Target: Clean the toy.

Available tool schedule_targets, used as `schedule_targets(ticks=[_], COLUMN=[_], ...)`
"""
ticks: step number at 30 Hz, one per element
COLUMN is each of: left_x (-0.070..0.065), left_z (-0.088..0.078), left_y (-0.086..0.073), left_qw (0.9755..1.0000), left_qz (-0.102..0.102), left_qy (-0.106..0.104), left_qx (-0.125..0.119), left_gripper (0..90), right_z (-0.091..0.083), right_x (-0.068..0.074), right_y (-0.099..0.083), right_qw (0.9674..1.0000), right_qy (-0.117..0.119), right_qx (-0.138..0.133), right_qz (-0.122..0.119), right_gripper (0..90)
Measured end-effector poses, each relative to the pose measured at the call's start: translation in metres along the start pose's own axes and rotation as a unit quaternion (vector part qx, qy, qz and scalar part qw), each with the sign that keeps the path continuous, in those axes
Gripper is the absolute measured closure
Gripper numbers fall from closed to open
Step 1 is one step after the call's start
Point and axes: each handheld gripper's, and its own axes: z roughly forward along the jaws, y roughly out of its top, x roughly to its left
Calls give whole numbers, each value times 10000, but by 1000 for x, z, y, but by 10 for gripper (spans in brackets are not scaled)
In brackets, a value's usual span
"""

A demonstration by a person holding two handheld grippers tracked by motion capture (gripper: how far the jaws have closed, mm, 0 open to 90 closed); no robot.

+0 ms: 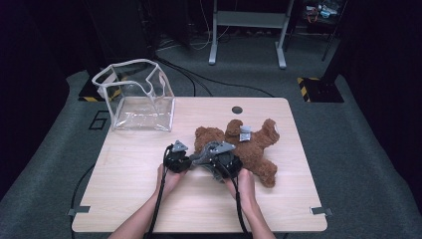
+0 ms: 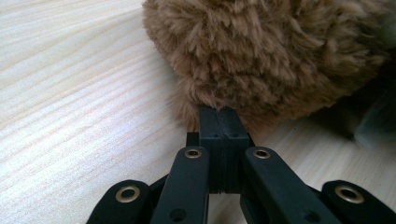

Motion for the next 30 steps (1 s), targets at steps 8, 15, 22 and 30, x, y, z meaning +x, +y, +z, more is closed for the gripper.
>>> schedule_targets(ticks=[8, 15, 22, 30], left_x=[1, 1, 1, 2], left_z=[0, 0, 0, 0], left_y=[0, 0, 0, 0], left_qw=[10000, 10000, 10000, 10000], left_qz=[-51, -27, 3, -29], left_qy=[-42, -21, -4, -29], left_qx=[-45, -25, -12, 30], left_gripper=[900, 900, 900, 900], right_z=[10, -46, -32, 6], right_x=[-2, -30, -48, -42], right_y=[-11, 23, 62, 51], right_qw=[9990, 9969, 9955, 9978], right_qy=[297, 0, -354, -220], right_qx=[345, -719, -773, -254], right_qz=[24, 311, 422, 576], right_gripper=[703, 703, 700, 704])
